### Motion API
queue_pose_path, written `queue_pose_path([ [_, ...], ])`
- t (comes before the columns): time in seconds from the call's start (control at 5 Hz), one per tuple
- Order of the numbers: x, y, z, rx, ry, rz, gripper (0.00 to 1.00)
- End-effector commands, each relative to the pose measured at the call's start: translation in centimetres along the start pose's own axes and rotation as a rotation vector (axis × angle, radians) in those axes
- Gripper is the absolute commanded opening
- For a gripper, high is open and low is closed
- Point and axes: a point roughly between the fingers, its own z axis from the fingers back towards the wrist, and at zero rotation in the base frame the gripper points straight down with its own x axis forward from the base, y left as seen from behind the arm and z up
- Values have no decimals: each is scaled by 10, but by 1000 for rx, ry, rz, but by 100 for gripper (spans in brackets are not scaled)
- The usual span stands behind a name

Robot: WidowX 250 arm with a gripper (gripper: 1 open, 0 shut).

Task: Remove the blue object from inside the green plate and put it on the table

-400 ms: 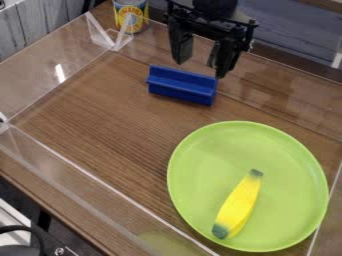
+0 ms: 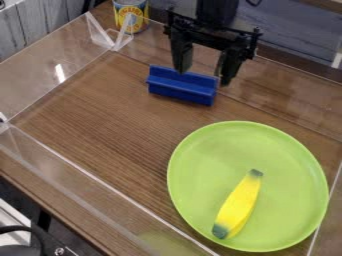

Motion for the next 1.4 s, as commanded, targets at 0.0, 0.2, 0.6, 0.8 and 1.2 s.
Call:
queue_pose_path([
  [0.0, 3, -16, 5, -3, -34, 60, 100],
  [0.2, 12, -22, -1, -47, -60, 218, 100],
  [0.6, 39, -5, -1, -139, -106, 442, 100],
  [0.8, 41, 0, 8, -188, -129, 566, 100],
  [1.2, 50, 3, 4, -255, -161, 795, 100],
])
